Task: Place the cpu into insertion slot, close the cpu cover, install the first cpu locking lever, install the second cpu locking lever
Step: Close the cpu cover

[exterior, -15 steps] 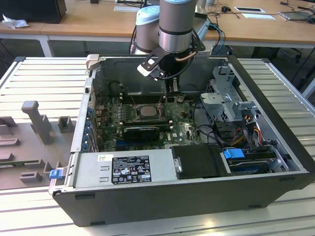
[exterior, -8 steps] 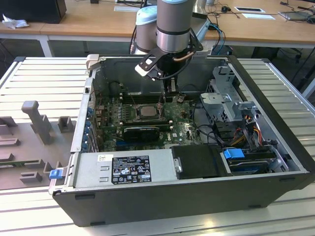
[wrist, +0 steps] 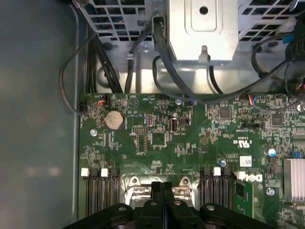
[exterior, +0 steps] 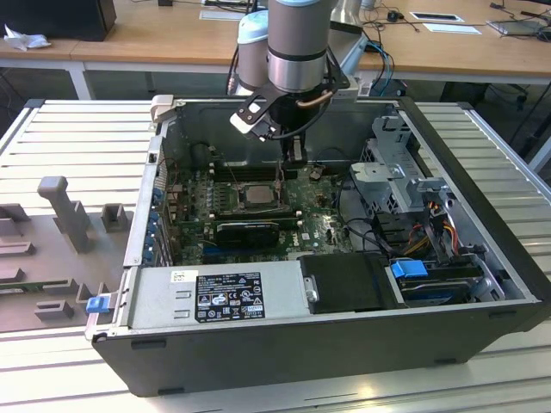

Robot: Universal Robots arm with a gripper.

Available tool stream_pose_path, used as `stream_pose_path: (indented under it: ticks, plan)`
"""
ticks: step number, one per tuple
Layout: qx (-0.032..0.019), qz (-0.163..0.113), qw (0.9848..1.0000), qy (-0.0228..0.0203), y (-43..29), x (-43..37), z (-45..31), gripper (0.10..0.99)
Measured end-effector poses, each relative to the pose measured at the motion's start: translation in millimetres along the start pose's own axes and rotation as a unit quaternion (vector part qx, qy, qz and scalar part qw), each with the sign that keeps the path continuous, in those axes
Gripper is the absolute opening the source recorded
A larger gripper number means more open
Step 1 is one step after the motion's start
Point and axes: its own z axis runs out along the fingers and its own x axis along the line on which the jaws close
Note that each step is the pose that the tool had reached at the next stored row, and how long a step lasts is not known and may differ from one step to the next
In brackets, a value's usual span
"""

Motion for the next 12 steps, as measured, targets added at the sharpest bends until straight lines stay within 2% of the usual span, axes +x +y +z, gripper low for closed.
stream_pose_path:
  ticks: [4,6,7,8,12]
  plan:
    - [0.0,0.0,1.0,-0.0001,-5.3,-0.1,1.7,0.106]
    - [0.0,0.0,1.0,-0.0001,-7.9,-0.2,6.3,0.106]
    - [0.0,0.0,1.0,-0.0001,-12.2,-0.3,11.1,0.106]
    - [0.0,0.0,1.0,0.0,-14.1,-0.3,12.5,0.106]
    - [0.0012,-0.002,1.0,0.0001,-27.1,-0.5,13.7,0.106]
